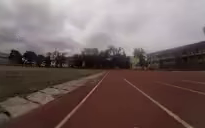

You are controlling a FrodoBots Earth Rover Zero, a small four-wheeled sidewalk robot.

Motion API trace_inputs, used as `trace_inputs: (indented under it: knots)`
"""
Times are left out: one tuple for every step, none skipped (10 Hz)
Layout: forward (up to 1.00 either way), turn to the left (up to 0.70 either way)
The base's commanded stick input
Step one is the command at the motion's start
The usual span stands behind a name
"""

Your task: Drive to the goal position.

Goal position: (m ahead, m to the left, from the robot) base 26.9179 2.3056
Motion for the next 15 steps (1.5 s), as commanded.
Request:
trace_inputs:
  knots:
    - [1.00,0.00]
    - [1.00,0.00]
    - [1.00,0.00]
    - [1.00,0.00]
    - [1.00,-0.09]
    - [1.00,-0.40]
    - [1.00,-0.40]
    - [1.00,-0.36]
    - [1.00,-0.25]
    - [1.00,-0.14]
    - [1.00,-0.03]
    - [1.00,0.00]
    - [1.00,0.00]
    - [1.00,0.00]
    - [1.00,0.00]
